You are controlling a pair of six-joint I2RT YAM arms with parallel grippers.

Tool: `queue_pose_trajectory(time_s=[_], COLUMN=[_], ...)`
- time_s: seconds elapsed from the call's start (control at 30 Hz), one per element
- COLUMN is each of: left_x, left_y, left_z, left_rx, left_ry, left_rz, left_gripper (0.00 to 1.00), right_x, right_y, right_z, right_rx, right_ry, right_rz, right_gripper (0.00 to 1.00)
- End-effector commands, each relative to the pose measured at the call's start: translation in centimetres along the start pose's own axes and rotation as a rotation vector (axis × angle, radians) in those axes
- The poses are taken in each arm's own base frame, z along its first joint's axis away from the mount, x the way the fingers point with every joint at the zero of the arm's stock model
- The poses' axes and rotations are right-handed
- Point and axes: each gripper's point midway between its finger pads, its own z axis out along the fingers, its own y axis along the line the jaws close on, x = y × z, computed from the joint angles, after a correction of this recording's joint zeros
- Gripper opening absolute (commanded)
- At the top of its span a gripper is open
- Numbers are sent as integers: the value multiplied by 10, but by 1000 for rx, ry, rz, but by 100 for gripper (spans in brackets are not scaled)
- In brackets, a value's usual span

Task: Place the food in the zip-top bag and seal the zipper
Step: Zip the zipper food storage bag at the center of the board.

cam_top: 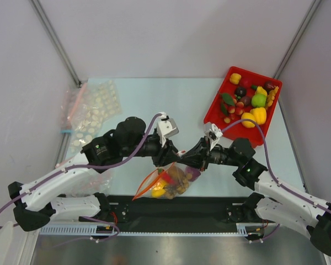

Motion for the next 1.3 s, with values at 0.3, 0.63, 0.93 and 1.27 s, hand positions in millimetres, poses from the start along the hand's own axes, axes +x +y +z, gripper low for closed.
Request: queue_pose_trajectory(time_s=[0.3, 0.63, 0.93, 1.27], left_x=[-10, -7, -18, -16], left_y=[-2, 0, -13, -19], left_z=[3, 4, -12, -13], left_rx=[32, 25, 91, 124], left_ry=[-44, -31, -96, -91], left_rz=[-2, -7, 4, 4], left_gripper=[34, 0, 0, 0], right_x=[-20, -22, -23, -29], right_y=[12, 16, 24, 26], right_z=[7, 5, -4, -8], right_rx=[-44, -55, -75, -59], right_ry=[-38, -42, -56, -85], right_rz=[-65, -92, -167, -188], right_gripper=[0, 9, 48, 19])
